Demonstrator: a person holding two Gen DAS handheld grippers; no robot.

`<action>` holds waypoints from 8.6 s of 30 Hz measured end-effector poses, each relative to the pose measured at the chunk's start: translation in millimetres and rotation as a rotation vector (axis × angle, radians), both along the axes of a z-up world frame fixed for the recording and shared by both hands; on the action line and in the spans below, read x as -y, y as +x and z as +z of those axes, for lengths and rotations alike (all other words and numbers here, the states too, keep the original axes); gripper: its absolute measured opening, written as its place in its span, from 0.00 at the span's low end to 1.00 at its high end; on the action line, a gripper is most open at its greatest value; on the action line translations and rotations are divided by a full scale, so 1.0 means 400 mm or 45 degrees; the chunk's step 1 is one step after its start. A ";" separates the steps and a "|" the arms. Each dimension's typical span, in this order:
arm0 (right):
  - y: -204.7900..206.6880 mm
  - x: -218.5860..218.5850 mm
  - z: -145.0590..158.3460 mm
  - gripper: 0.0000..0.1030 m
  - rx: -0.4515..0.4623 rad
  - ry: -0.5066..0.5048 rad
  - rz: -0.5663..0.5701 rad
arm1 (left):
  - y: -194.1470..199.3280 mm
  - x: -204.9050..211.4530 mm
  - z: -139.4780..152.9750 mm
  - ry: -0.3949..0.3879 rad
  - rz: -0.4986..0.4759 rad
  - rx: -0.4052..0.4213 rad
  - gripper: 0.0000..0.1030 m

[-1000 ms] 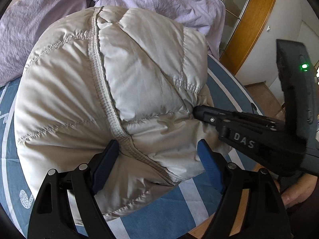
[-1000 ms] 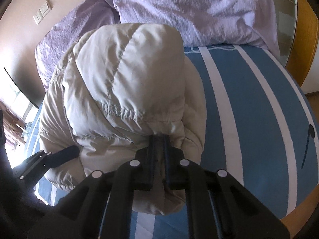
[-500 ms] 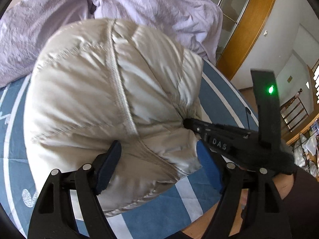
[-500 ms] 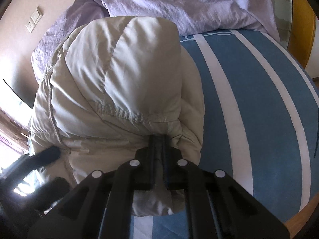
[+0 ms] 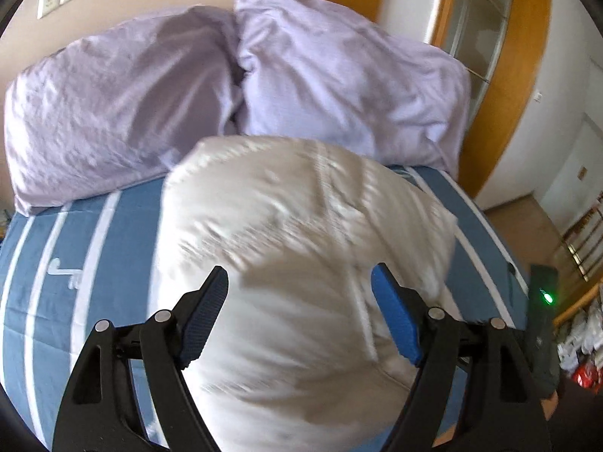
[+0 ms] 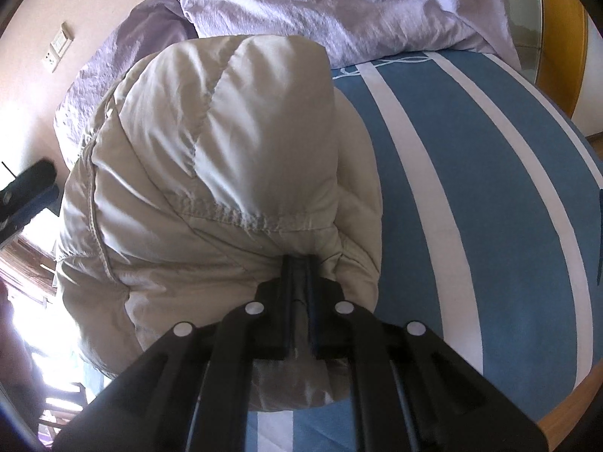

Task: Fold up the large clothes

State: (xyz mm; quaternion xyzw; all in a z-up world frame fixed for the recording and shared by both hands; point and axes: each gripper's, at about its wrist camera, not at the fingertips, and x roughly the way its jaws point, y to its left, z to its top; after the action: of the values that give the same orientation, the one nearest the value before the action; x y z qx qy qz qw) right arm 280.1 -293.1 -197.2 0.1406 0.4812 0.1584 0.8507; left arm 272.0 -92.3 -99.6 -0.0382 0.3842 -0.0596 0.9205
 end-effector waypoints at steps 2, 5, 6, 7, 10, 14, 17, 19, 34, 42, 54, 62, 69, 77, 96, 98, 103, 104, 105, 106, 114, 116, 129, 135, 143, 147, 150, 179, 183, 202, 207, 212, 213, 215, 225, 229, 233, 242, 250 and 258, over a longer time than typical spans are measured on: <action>0.000 -0.001 0.000 0.06 -0.001 -0.001 0.000 | 0.018 -0.022 -0.001 0.007 0.033 -0.005 0.77; 0.001 0.001 0.000 0.06 -0.004 0.004 -0.002 | 0.043 -0.051 -0.010 0.014 0.079 -0.027 0.77; 0.002 0.001 0.000 0.06 -0.005 0.004 -0.002 | 0.052 -0.055 -0.016 0.013 0.090 -0.040 0.77; 0.002 0.001 0.001 0.06 -0.008 0.001 0.000 | 0.062 -0.059 -0.025 0.012 0.099 -0.053 0.77; 0.002 0.001 0.002 0.06 -0.009 0.006 -0.001 | 0.076 -0.070 -0.050 -0.002 0.118 -0.085 0.77; 0.002 -0.004 0.003 0.06 -0.005 -0.008 -0.005 | 0.092 -0.067 -0.064 0.020 0.130 -0.090 0.79; -0.001 -0.010 0.006 0.06 0.008 -0.031 -0.005 | 0.109 -0.068 -0.080 0.030 0.142 -0.103 0.82; -0.002 -0.014 0.010 0.06 0.020 -0.048 -0.002 | 0.122 -0.069 -0.092 0.041 0.151 -0.112 0.84; 0.010 -0.020 0.032 0.10 0.078 -0.100 0.020 | 0.174 -0.071 -0.156 0.088 0.173 -0.105 0.89; 0.003 -0.012 0.083 0.36 0.128 -0.094 0.007 | 0.179 -0.077 -0.169 0.088 0.182 -0.096 0.90; 0.063 -0.031 0.195 0.35 0.253 -0.024 -0.001 | 0.180 -0.076 -0.171 0.087 0.183 -0.095 0.90; 0.115 -0.072 0.206 0.35 0.286 -0.076 0.019 | 0.179 -0.076 -0.172 0.088 0.183 -0.094 0.90; 0.171 -0.105 0.198 0.33 0.293 -0.129 0.023 | 0.178 -0.077 -0.173 0.088 0.184 -0.093 0.90; 0.218 -0.116 0.153 0.22 0.255 -0.204 0.014 | 0.177 -0.078 -0.172 0.085 0.184 -0.091 0.90; 0.223 -0.106 0.020 0.20 0.232 -0.219 -0.026 | 0.172 -0.052 -0.172 0.123 0.176 -0.058 0.90; 0.220 -0.104 0.012 0.20 0.241 -0.209 -0.035 | 0.171 -0.049 -0.173 0.130 0.176 -0.053 0.90; 0.220 -0.106 -0.002 0.20 0.250 -0.212 -0.038 | 0.167 -0.048 -0.171 0.135 0.176 -0.048 0.90; 0.219 -0.107 -0.003 0.20 0.251 -0.214 -0.039 | 0.166 -0.047 -0.169 0.134 0.177 -0.048 0.90; 0.219 -0.107 -0.006 0.20 0.253 -0.216 -0.038 | 0.166 -0.046 -0.163 0.133 0.177 -0.047 0.90; 0.218 -0.108 -0.007 0.20 0.253 -0.217 -0.039 | 0.165 -0.046 -0.159 0.131 0.176 -0.046 0.90; 0.214 -0.104 -0.017 0.20 0.253 -0.204 -0.048 | 0.189 -0.082 -0.092 0.080 0.219 -0.030 0.90; 0.214 -0.104 -0.018 0.20 0.253 -0.204 -0.047 | 0.207 -0.095 -0.072 0.091 0.239 -0.012 0.89; 0.210 -0.106 -0.018 0.20 0.266 -0.198 -0.060 | 0.269 -0.128 -0.165 0.075 0.260 -0.117 0.92; 0.207 -0.110 -0.019 0.20 0.278 -0.200 -0.070 | 0.270 -0.119 -0.180 0.102 0.267 -0.116 0.94; 0.207 -0.109 -0.021 0.20 0.293 -0.202 -0.072 | 0.270 -0.113 -0.196 0.130 0.276 -0.098 0.95; 0.206 -0.110 -0.022 0.20 0.300 -0.205 -0.076 | 0.270 -0.110 -0.201 0.147 0.277 -0.091 0.96; 0.205 -0.110 -0.023 0.20 0.303 -0.206 -0.074 | 0.271 -0.111 -0.204 0.141 0.276 -0.092 0.96; 0.209 -0.131 -0.019 0.22 0.337 -0.294 -0.092 | 0.279 -0.123 -0.220 0.112 0.285 -0.092 0.98; 0.210 -0.127 0.001 0.25 0.293 -0.308 -0.078 | 0.263 -0.146 -0.194 0.045 0.290 -0.119 0.98; 0.124 0.062 0.105 0.81 0.096 -0.046 -0.201 | 0.062 -0.249 -0.115 -0.087 0.259 -0.139 0.98; 0.117 0.077 0.082 0.89 -0.015 0.057 -0.173 | 0.038 -0.262 -0.118 -0.111 0.253 -0.163 0.98; 0.123 0.081 0.041 0.96 -0.128 0.150 -0.160 | 0.036 -0.267 -0.128 -0.144 0.235 -0.203 0.98; 0.127 0.086 0.029 0.98 -0.161 0.187 -0.161 | 0.038 -0.268 -0.130 -0.150 0.232 -0.210 0.98; 0.143 0.092 0.006 0.98 -0.235 0.255 -0.152 | 0.044 -0.272 -0.135 -0.162 0.227 -0.228 0.98; 0.207 0.074 -0.077 0.98 -0.461 0.485 -0.025 | 0.083 -0.302 -0.170 -0.309 0.168 -0.307 0.98; 0.229 0.049 -0.098 0.98 -0.509 0.548 0.031 | 0.106 -0.334 -0.193 -0.435 0.160 -0.356 0.98; 0.245 0.017 -0.116 0.98 -0.540 0.595 0.080 | 0.119 -0.365 -0.219 -0.571 0.179 -0.393 0.99; 0.249 0.013 -0.139 0.94 -0.543 0.720 0.123 | 0.148 -0.385 -0.285 -0.883 0.189 -0.459 0.99; 0.246 0.037 -0.140 0.63 -0.503 0.887 0.160 | 0.155 -0.391 -0.255 -0.910 0.165 -0.432 0.77; 0.332 -0.057 -0.099 0.52 -0.459 0.942 0.237 | 0.203 -0.482 -0.193 -0.891 0.253 -0.327 0.71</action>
State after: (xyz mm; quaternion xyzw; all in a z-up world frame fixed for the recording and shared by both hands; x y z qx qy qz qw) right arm 412.9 -270.2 -236.6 0.4178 0.5436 0.3696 0.6271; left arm 353.1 100.5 -176.6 -0.3942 0.4474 -0.0923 0.7975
